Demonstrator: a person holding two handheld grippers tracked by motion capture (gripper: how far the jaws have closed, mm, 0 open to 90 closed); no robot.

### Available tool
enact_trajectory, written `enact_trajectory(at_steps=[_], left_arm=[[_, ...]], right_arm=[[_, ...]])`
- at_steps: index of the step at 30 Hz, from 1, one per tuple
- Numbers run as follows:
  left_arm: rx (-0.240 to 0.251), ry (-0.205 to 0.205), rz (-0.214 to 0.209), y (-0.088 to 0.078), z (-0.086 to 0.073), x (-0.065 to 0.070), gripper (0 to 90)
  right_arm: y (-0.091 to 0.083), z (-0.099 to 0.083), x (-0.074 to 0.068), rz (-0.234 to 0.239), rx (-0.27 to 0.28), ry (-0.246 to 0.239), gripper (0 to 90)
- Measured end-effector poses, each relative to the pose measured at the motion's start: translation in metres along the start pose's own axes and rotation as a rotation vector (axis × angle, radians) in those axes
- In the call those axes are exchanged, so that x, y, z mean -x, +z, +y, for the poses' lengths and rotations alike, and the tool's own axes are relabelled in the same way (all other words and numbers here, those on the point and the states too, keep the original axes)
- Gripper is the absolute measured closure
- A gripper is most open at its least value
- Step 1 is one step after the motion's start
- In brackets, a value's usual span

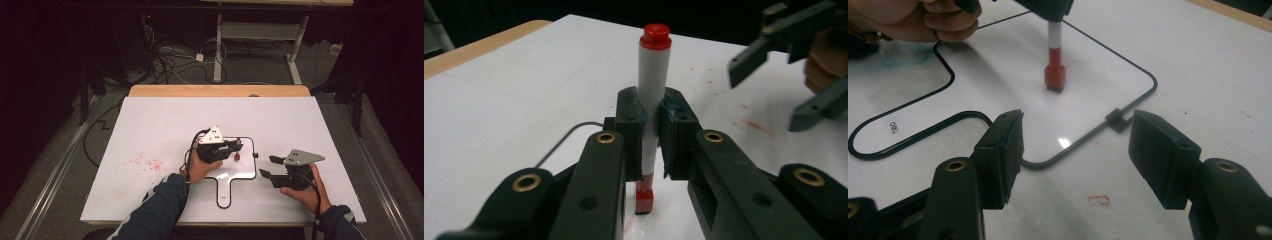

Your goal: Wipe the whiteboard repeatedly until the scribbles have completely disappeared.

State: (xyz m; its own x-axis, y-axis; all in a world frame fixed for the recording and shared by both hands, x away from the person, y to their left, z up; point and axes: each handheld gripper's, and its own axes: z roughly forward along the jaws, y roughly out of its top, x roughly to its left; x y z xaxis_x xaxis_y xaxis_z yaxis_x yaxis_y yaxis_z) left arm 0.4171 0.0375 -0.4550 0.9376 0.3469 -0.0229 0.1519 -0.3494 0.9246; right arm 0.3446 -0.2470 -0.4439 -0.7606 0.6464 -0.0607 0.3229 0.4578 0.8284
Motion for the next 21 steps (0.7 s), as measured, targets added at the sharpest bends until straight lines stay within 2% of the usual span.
enact_trajectory(at_steps=[3, 5, 10, 12, 16, 21], left_arm=[[-0.004, 0.008, -0.003, -0.001, 0.000, 0.001, 78.9], [-0.004, 0.020, 0.020, -0.001, 0.000, -0.001, 78.8], [-0.008, 0.019, 0.089, -0.005, -0.001, -0.015, 78.8], [-0.008, 0.001, 0.111, -0.007, -0.002, -0.021, 78.8], [-0.007, -0.032, 0.098, -0.011, -0.003, -0.022, 78.8], [-0.015, -0.009, 0.051, -0.019, -0.006, -0.009, 78.8]], right_arm=[[0.000, 0.000, 0.000, -0.003, -0.003, 0.000, 39.8], [0.000, 0.000, -0.001, -0.003, -0.001, -0.001, 39.8], [0.000, 0.000, -0.001, -0.001, -0.004, -0.002, 39.8], [0.000, 0.000, -0.001, 0.000, -0.004, -0.001, 39.8], [0.000, 0.000, -0.001, 0.001, -0.002, -0.003, 39.8], [-0.001, -0.001, 0.000, 0.001, -0.004, -0.002, 39.8]])
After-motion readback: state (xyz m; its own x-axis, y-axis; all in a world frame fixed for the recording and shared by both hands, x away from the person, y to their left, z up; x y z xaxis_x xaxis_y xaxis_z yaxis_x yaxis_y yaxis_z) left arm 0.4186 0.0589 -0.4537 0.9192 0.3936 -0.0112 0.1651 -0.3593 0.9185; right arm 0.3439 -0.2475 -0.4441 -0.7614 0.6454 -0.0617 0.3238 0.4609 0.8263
